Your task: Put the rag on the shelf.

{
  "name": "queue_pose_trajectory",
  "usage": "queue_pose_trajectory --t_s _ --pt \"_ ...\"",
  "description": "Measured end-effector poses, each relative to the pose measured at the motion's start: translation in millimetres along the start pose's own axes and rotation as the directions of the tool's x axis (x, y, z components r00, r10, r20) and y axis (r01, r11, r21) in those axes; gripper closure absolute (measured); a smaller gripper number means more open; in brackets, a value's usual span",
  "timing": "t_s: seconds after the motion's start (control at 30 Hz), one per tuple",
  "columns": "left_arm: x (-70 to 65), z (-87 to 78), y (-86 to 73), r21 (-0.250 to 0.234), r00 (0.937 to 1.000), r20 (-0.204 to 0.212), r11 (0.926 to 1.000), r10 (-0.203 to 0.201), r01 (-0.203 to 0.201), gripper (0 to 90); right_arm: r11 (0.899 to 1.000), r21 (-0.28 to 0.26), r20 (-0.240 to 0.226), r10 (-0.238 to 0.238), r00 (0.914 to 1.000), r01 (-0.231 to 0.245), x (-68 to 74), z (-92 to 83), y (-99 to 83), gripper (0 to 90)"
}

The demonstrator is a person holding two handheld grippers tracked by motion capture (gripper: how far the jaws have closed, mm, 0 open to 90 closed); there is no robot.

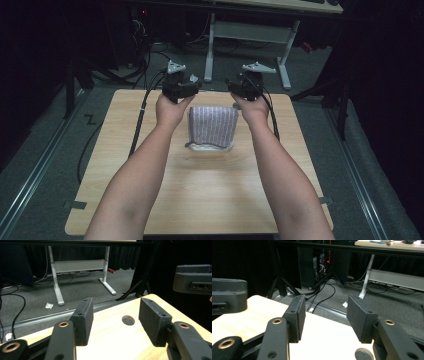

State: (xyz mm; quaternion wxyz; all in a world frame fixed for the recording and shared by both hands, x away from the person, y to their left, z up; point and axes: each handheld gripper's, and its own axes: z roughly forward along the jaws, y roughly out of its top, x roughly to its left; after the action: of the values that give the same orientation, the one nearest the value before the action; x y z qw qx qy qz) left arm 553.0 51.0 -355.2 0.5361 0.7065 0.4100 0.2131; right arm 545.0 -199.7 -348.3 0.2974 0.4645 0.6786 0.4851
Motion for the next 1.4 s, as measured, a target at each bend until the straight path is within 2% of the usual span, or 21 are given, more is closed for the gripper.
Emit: queue_pose_trajectory --t_s 0.1,0.33,0.47,0.63,0.77,0.8,0.93,1.03,1.1,1.2,1.3,1.4 --pt "-1.5 -5.4 0.1 -0.019 1.0000 0.000 0.9998 -0.001 0.001 44.6 1.000 -0.002 0.001 -0.002 1.0000 0.002 -0.7 -3.7 -1.1 49.8" --pt "-7.1 -15.7 -5.4 -0.022 0.9998 0.017 0.9997 0.011 -0.011 44.2 1.000 -0.012 -0.014 -0.016 0.9998 0.016 3.3 -16.1 -3.3 48.9" --pt "-9.1 -23.9 -8.8 -0.024 0.9996 0.018 0.9995 0.021 -0.020 44.2 0.999 -0.018 -0.018 -0.044 0.9989 0.044 7.6 -26.1 -5.2 48.3" --pt "-10.9 -37.8 -13.4 -0.033 0.9994 0.033 0.9994 0.013 -0.012 44.3 0.998 -0.035 -0.030 -0.044 0.9986 0.043 10.1 -42.3 -10.1 50.2" --pt "-17.8 -56.1 -16.3 -0.039 0.9985 0.037 0.9985 0.040 -0.039 45.2 0.997 -0.045 -0.032 -0.060 0.9977 0.058 12.5 -60.4 -16.2 51.0" --pt "-17.8 -56.1 -16.3 -0.039 0.9985 0.037 0.9985 0.040 -0.039 45.6 0.997 -0.045 -0.032 -0.060 0.9977 0.058 12.5 -60.4 -16.2 51.0" --pt "-25.5 -72.4 -21.6 -0.062 0.9965 0.064 0.9968 0.054 -0.050 45.9 0.995 -0.065 -0.028 -0.080 0.9964 0.078 16.2 -79.7 -23.8 52.3" --pt "-33.4 -82.9 -29.5 -0.048 0.9938 0.065 0.9950 0.090 -0.087 46.5 0.994 -0.063 -0.025 -0.087 0.9959 0.085 18.0 -89.8 -30.0 52.4" --pt "-34.8 -85.8 -31.2 -0.047 0.9934 0.071 0.9951 0.090 -0.087 46.9 0.995 -0.061 -0.028 -0.087 0.9959 0.085 18.5 -93.0 -32.4 51.8" --pt "-38.5 -94.8 -37.2 -0.057 0.9926 0.076 0.9943 0.094 -0.090 47.6 0.993 -0.045 -0.024 -0.112 0.9934 0.111 20.2 -100.1 -41.2 50.5" --pt "-41.3 -101.8 -43.8 -0.043 0.9917 0.062 0.9930 0.113 -0.110 47.8 0.991 -0.027 -0.023 -0.129 0.9913 0.129 21.9 -109.5 -54.5 51.9" --pt "-43.6 -107.2 -52.4 -0.031 0.9914 0.071 0.9937 0.110 -0.108 47.9 0.992 -0.014 -0.024 -0.125 0.9918 0.125 22.5 -113.5 -60.9 52.4"
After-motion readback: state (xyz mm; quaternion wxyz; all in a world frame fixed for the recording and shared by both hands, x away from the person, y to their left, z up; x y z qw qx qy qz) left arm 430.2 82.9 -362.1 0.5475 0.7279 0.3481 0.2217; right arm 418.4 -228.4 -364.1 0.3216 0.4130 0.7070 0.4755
